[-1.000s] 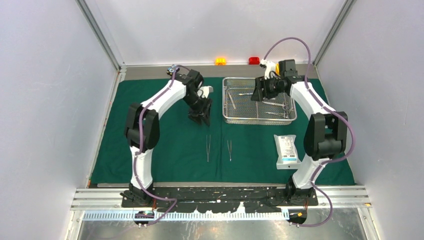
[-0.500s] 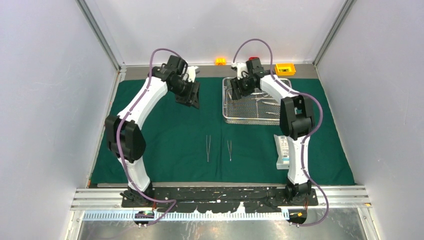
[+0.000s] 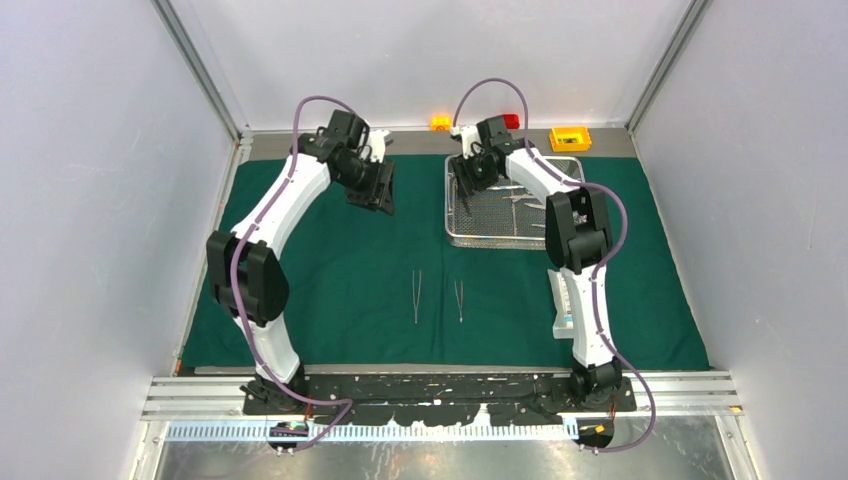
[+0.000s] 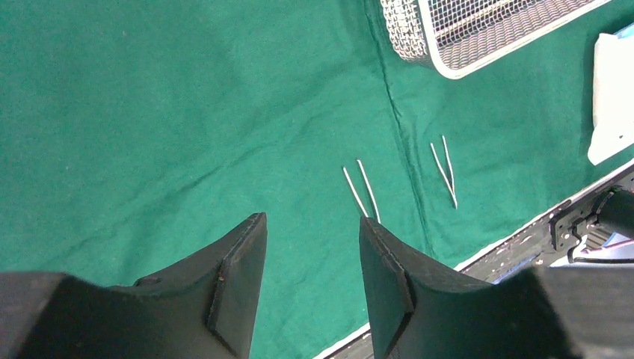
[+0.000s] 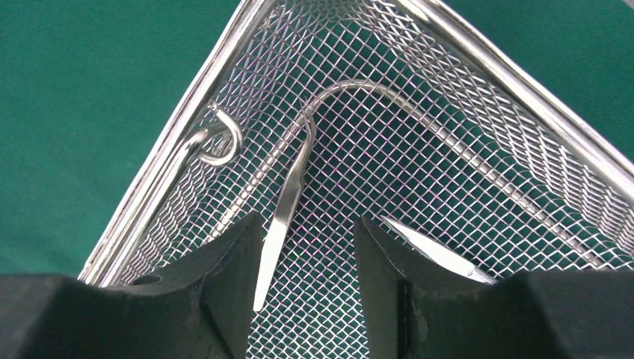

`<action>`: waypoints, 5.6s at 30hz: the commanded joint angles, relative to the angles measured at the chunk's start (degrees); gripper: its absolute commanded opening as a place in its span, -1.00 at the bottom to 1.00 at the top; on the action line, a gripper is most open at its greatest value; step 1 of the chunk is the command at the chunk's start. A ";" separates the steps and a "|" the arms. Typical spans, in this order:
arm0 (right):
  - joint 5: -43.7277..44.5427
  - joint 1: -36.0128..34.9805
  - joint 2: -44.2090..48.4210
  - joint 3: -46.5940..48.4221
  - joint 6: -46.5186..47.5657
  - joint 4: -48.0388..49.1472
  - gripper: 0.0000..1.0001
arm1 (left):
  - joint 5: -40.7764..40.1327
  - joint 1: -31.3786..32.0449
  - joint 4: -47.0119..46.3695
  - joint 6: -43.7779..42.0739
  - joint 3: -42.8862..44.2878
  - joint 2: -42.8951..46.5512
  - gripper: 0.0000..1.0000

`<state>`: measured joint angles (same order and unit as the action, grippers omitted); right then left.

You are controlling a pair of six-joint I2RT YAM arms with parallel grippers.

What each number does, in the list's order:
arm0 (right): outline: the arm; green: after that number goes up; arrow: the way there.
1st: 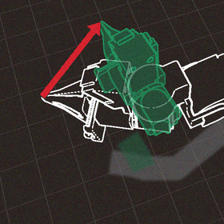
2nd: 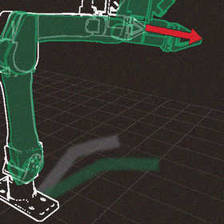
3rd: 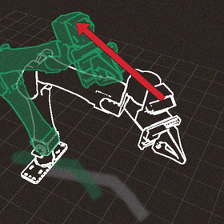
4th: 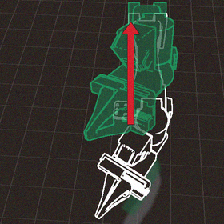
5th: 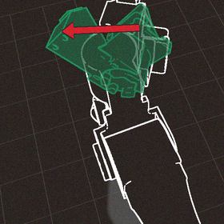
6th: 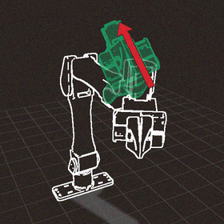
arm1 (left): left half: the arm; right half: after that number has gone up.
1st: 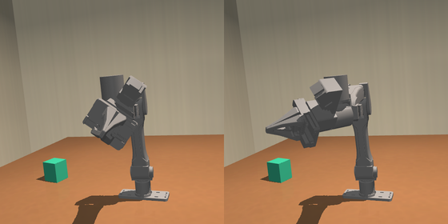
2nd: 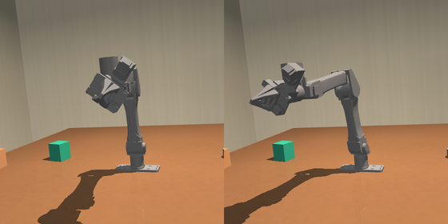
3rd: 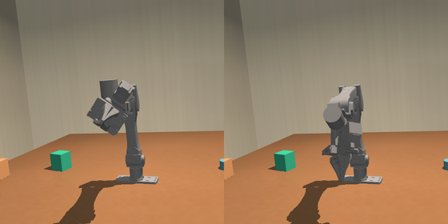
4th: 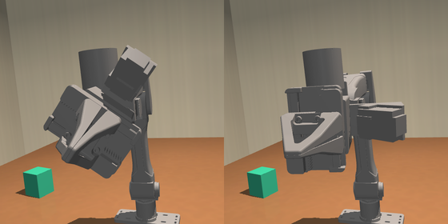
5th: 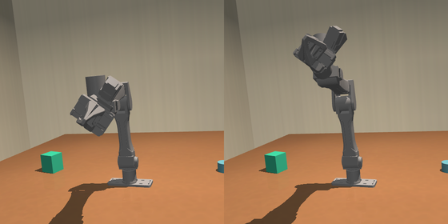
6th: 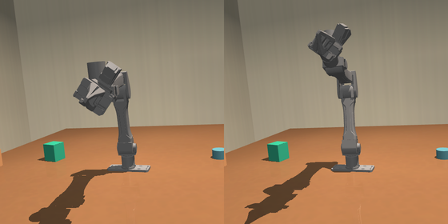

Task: Open and lay out the surgical kit
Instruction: Pick up the medical item from the container, then place the medical item in the surgical kit.

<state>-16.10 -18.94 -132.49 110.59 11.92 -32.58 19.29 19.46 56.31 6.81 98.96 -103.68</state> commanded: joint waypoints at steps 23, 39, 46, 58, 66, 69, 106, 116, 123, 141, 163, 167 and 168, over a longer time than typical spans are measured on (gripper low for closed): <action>6.28 -1.85 -1.14 3.76 1.15 -1.00 -0.49 | 1.27 -1.66 0.20 -1.99 2.25 0.41 0.06; -3.47 2.71 16.35 -2.67 -5.17 -0.34 -0.98 | 11.28 -2.41 -7.46 1.98 5.96 -1.09 0.22; -22.05 5.02 27.25 -13.92 -15.69 6.52 -0.99 | 24.36 -2.26 -24.53 9.14 1.79 0.40 0.32; -41.95 4.74 34.12 -35.88 -47.08 43.79 -0.98 | 29.13 0.90 -41.91 17.82 -2.94 0.64 0.34; -45.27 4.70 31.90 -40.40 -60.56 59.39 -0.99 | 29.75 1.91 -49.91 19.38 -6.08 -1.40 0.32; -45.67 4.69 31.35 -41.08 -62.28 61.63 -0.99 | 29.84 2.28 -49.94 18.97 -5.64 -2.15 0.32; -47.01 4.72 27.09 -42.23 -62.24 63.97 -0.99 | 33.82 1.07 -51.83 19.91 -1.73 -7.09 -0.65; -47.01 4.71 26.62 -41.83 -63.15 64.48 -0.97 | 34.20 1.01 -50.22 18.67 0.01 -8.68 -0.99; -47.59 5.52 27.31 -41.92 -62.21 63.59 -0.46 | 33.40 1.01 -43.09 11.78 2.22 -8.76 -1.00; -42.11 12.30 41.69 -40.99 -24.54 22.95 -0.01 | 32.26 3.58 -30.99 0.50 -18.77 2.51 -1.00; -34.44 13.72 48.99 -44.00 -12.82 13.42 -0.06 | 19.60 9.80 -38.78 6.33 -30.11 -4.24 -1.00; -34.59 13.84 48.52 -44.40 -12.88 13.84 -0.06 | 19.02 9.87 -37.98 4.89 -30.24 -4.65 -1.00; -34.68 13.91 48.35 -44.36 -12.92 13.86 -0.07 | 18.74 9.83 -37.70 4.38 -30.10 -4.80 -1.00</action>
<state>-50.81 -5.39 -85.76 66.39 -2.24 -19.44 38.94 29.50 19.94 13.02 68.12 -108.53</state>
